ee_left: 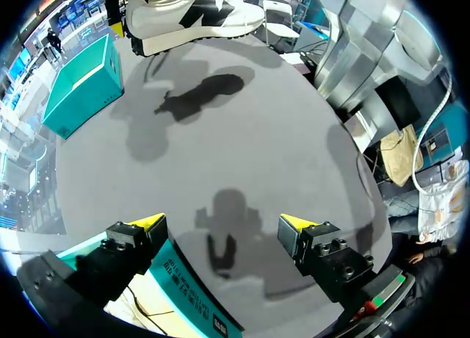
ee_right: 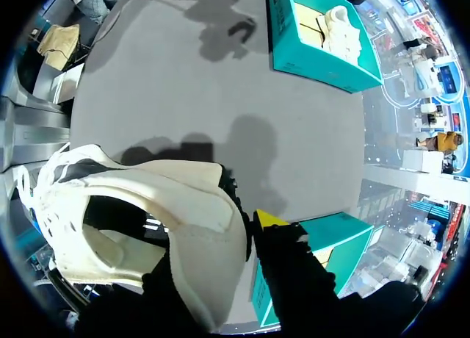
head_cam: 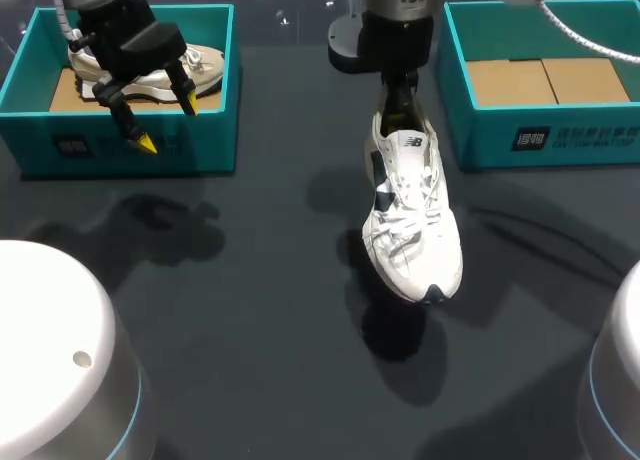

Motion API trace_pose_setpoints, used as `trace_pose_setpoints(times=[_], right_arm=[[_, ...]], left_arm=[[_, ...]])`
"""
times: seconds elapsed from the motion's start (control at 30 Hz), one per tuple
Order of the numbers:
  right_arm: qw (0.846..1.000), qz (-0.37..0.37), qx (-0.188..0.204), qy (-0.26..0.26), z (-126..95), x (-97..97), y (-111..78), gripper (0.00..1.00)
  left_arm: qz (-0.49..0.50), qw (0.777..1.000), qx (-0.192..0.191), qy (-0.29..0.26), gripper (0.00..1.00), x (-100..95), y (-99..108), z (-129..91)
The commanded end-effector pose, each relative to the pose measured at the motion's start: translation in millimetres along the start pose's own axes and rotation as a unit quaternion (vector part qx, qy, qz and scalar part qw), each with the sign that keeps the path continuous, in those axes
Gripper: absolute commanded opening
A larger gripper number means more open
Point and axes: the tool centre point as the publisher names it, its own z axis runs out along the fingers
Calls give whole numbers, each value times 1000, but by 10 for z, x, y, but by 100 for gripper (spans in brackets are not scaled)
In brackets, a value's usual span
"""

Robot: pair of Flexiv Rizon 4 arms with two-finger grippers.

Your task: Take the shoe out of the shoebox, open the shoe tongue, remove and reinsert the insole, then place the shoe into the shoebox

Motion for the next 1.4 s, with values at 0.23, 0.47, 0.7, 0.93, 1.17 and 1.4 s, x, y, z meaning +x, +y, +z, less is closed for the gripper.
trace_pose_setpoints(times=[0.23, 0.47, 0.7, 0.93, 1.17, 1.4], right_arm=[[999, -25, 22, -7, -534, -453, -661, 0], [998, -59, 33, -11, -576, -928, -1368, 0], [997, -66, 29, -11, -513, -1399, -2194, 0], [996, -78, 32, -10, -435, -1808, -2905, 0], [996, -82, 29, -5, -274, -2159, -3479, 0], [996, -80, 34, -2, -240, -2215, -3552, 0]], left_arm=[[0, 1000, -1, 0, 100, -3, 3, 4], [0, 1000, -1, 0, 100, -3, 3, 4], [0, 1000, -1, 0, 100, -3, 3, 4], [0, 1000, -1, 0, 100, -3, 3, 4], [0, 1000, -1, 0, 100, -3, 3, 4], [0, 1000, -1, 0, 100, -3, 3, 4]])
